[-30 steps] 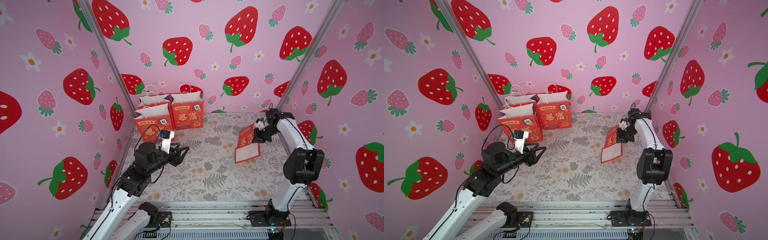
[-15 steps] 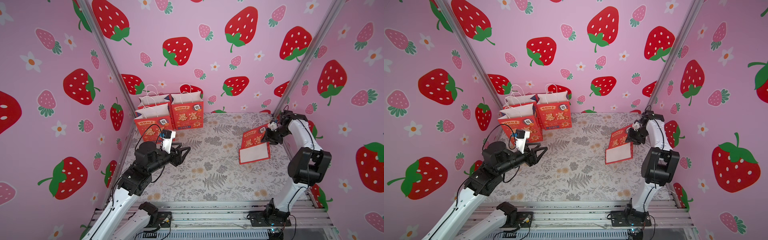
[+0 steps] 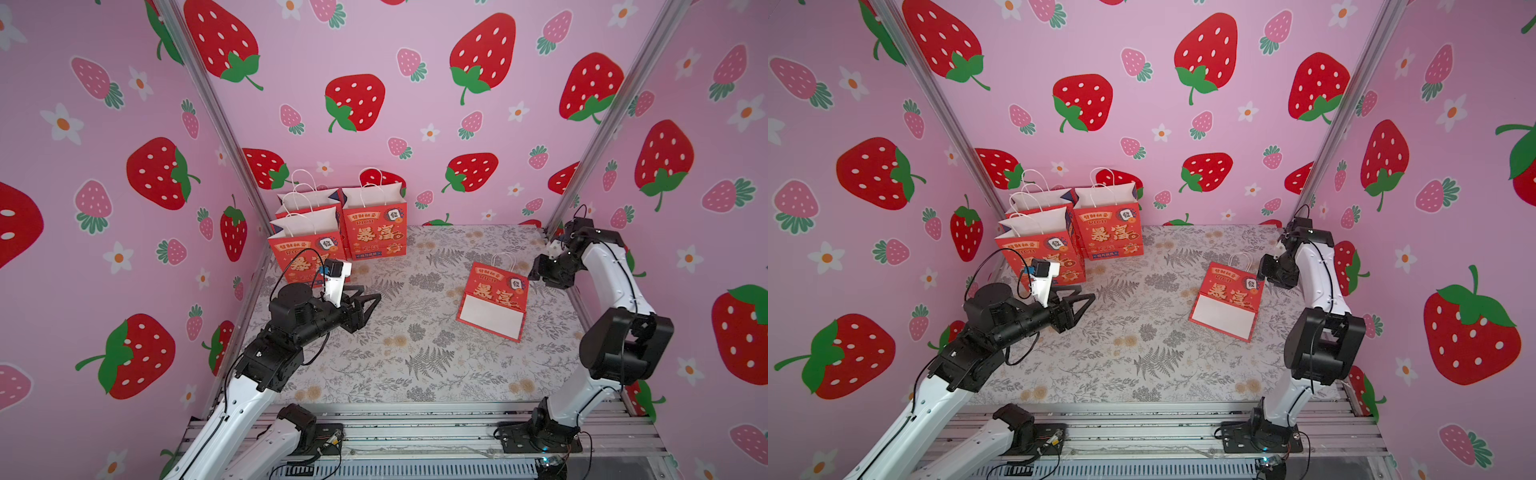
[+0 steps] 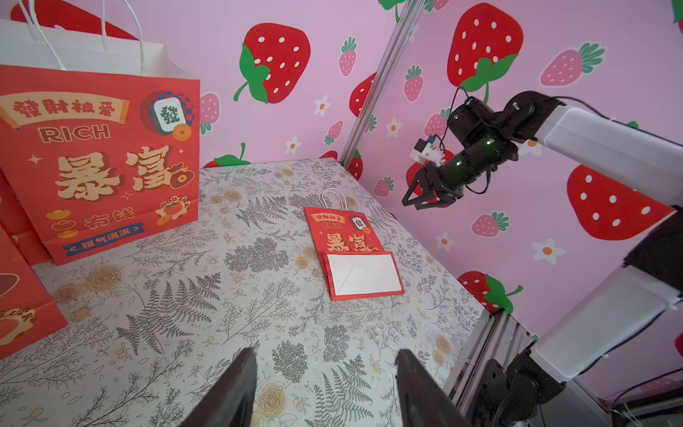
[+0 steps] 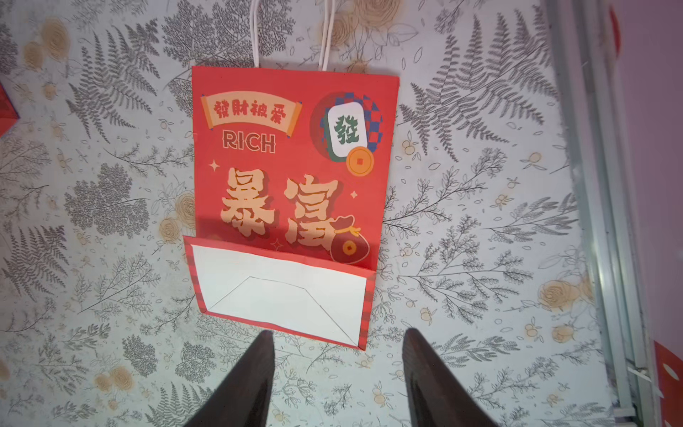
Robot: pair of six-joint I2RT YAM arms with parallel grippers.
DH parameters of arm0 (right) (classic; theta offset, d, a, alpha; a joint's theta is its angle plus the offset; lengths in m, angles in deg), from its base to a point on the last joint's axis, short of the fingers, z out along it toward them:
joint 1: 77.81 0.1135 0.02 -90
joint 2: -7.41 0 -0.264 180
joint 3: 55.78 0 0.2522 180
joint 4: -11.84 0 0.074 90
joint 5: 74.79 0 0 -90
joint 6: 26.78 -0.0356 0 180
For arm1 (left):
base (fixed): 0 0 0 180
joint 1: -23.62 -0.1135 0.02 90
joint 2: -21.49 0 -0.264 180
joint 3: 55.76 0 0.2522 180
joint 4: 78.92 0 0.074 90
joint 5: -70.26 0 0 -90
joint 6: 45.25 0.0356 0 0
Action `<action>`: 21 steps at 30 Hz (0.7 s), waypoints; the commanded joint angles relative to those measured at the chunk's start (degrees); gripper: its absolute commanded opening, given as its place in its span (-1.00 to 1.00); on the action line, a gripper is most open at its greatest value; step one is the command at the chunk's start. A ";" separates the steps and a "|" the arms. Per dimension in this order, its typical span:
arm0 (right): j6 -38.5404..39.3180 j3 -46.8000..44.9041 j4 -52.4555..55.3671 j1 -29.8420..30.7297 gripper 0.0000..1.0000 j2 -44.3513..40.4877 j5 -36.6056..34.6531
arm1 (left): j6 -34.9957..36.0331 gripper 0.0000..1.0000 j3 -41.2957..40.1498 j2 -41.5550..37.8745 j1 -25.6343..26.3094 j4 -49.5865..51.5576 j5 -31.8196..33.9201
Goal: Put away the paper bag
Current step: Place the paper bag at the center of the board, then adjust the paper bag at the center of the board.
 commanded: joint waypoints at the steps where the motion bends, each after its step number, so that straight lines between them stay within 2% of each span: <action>1: -0.20 -0.83 -2.83 2.74 0.20 -5.51 -0.52 | -0.32 0.20 -0.53 -0.33 -0.25 -2.14 -0.67; 4: -0.22 -2.39 -3.82 8.85 0.20 -7.43 1.56 | -0.69 0.21 -0.85 -0.06 -0.25 -2.73 -0.42; 7: -0.73 -5.49 -6.03 16.80 0.09 -7.83 1.79 | -1.16 0.20 -1.32 -0.05 -0.25 -3.34 0.52; 11: -2.98 -11.38 -13.34 25.03 0.07 -6.24 2.75 | -2.25 0.19 -2.96 -0.87 -0.25 -4.83 4.10; 14: -4.92 -13.99 -18.80 27.02 0.07 -2.18 5.32 | -2.39 0.19 -4.01 -1.23 -0.34 -5.05 7.04; 21: -5.36 -12.66 -24.65 30.59 0.05 7.35 8.82 | -3.76 0.18 -6.33 -2.41 -1.02 -6.28 12.02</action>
